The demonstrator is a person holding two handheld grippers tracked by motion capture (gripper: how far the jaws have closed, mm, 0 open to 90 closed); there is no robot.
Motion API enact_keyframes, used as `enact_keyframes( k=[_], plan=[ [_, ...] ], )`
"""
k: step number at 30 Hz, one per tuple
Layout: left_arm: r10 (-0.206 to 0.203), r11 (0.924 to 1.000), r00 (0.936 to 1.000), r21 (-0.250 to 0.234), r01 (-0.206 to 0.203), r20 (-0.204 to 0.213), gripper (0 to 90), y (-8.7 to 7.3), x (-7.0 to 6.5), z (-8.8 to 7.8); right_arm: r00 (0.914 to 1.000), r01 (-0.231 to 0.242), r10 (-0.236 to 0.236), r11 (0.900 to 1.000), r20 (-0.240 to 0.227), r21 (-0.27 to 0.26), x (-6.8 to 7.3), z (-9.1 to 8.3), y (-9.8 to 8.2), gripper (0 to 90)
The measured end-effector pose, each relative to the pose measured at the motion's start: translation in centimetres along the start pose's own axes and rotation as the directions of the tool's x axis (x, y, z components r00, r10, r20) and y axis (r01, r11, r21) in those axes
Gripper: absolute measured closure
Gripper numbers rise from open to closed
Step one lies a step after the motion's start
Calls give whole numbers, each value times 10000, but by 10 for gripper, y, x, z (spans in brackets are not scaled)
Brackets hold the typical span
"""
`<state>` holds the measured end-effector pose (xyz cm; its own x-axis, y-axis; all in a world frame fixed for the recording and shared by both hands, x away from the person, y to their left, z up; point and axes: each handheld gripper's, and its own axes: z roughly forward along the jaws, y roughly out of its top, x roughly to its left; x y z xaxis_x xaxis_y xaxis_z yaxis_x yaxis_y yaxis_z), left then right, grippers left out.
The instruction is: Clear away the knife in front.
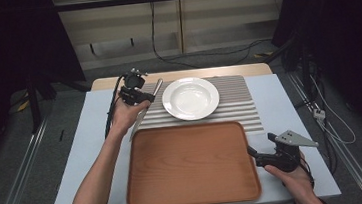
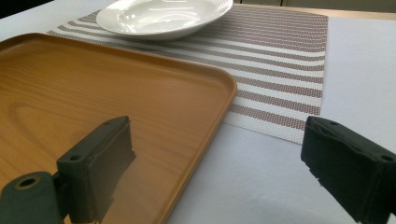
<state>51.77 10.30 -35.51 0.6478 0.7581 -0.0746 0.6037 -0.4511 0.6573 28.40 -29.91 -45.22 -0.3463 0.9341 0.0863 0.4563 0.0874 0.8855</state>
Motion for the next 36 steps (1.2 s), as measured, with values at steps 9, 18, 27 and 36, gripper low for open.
enact_keyframes(
  k=[9,18,27,36],
  plan=[
    [714,9970,9974,297,-712,-64,800,-15,-14,-15,10000,43,-43,10000,17,-13,1,0,0,88],
    [811,9966,9967,129,-811,-6,800,-26,-28,-27,10000,40,-40,10000,6,4,1,0,0,87],
    [970,9948,9950,306,-976,228,799,-38,-47,-36,10000,43,-43,10000,18,15,1,1,0,87],
    [1172,9899,9921,746,-1204,448,800,-51,-62,-36,10000,57,-57,10000,13,37,1,1,0,88]
  ],
)
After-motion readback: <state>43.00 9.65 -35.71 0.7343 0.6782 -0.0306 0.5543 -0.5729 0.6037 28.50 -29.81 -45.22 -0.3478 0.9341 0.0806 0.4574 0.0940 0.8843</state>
